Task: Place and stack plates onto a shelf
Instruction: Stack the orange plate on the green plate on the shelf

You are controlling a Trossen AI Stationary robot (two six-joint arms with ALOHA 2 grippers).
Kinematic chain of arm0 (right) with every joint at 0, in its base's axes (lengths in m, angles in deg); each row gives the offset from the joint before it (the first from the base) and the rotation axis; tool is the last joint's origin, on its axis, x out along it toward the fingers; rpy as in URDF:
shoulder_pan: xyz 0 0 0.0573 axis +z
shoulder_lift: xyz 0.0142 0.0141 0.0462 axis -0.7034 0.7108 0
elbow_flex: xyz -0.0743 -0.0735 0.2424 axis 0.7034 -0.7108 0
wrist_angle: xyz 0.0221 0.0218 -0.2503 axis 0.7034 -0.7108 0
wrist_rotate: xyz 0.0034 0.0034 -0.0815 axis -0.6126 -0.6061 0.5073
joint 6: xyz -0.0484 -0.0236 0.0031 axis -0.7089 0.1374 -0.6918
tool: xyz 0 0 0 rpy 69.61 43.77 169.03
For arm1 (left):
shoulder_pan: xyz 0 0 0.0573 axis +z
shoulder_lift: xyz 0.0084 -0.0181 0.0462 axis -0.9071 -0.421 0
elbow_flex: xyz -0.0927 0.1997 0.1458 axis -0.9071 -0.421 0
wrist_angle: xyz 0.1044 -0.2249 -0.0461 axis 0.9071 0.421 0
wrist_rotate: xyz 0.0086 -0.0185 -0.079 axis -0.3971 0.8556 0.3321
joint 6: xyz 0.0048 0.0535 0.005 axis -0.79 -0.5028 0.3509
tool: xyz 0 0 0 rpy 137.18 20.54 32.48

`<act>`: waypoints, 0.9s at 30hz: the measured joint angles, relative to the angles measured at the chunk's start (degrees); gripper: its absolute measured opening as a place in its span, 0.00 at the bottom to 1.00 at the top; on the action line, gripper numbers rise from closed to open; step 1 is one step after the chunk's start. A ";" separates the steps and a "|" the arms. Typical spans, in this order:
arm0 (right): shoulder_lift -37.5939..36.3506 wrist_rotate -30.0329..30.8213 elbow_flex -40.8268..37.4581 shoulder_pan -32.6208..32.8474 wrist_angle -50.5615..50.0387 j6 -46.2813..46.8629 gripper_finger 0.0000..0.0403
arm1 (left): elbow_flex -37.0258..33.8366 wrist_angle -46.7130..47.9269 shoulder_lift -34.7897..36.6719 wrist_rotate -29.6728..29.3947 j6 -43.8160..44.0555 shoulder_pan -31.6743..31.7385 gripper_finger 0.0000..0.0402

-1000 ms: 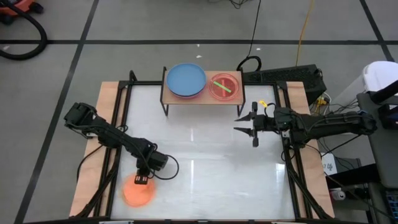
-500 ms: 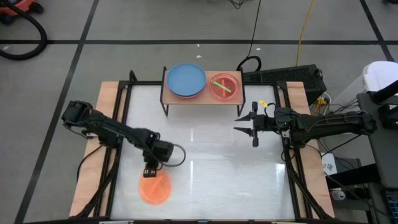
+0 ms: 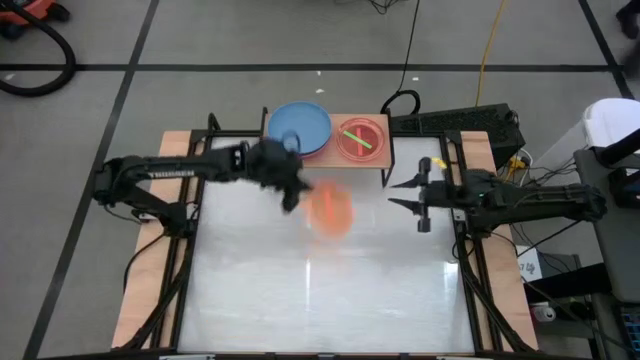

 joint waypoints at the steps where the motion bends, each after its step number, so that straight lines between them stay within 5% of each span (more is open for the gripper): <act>1: -1.33 0.00 0.00 0.00 -0.21 0.01 0.33 | 0.72 -3.75 -0.02 -0.23 -0.21 1.75 0.00; 6: -6.95 -0.07 0.02 0.00 -1.65 1.13 0.33 | 2.90 -21.50 -0.02 -1.86 1.16 9.69 0.00; 10: -8.87 -0.14 0.02 0.00 -3.05 1.58 0.33 | 6.58 -26.67 -2.43 1.28 2.06 14.88 0.00; 17: -8.75 -0.20 0.02 0.00 -3.19 0.68 0.33 | 23.66 -14.56 -16.54 8.97 0.44 16.37 0.00; 27: -8.69 -0.22 0.02 0.00 -4.78 0.71 0.33 | 45.58 8.55 -35.38 9.19 -1.65 20.72 0.00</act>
